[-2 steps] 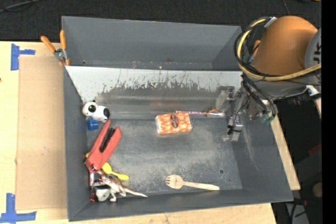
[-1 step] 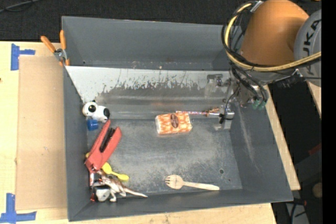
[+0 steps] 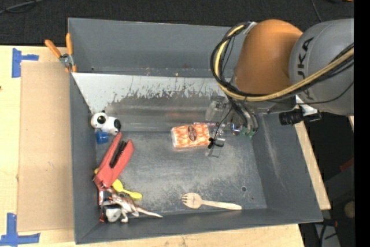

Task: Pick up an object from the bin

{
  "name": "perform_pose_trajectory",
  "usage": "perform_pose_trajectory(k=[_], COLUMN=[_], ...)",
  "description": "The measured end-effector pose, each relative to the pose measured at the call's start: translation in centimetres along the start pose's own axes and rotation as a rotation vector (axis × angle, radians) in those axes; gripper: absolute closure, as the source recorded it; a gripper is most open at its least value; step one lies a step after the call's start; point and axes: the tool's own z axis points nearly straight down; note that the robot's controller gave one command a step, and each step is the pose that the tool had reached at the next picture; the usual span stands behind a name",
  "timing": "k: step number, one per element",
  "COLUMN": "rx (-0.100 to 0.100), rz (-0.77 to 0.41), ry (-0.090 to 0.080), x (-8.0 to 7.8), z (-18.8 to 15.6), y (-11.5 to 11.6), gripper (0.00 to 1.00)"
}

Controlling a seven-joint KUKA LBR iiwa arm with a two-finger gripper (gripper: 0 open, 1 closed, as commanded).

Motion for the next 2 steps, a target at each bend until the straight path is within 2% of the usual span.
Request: perform_pose_trajectory(k=[1, 2], rx=[0.001, -0.002], rz=[-0.126, 0.148], ry=[-0.008, -0.005], x=[-2.4, -2.0], z=[5.7, 9.9], y=[4.3, 2.1], gripper=[0.00, 0.00])
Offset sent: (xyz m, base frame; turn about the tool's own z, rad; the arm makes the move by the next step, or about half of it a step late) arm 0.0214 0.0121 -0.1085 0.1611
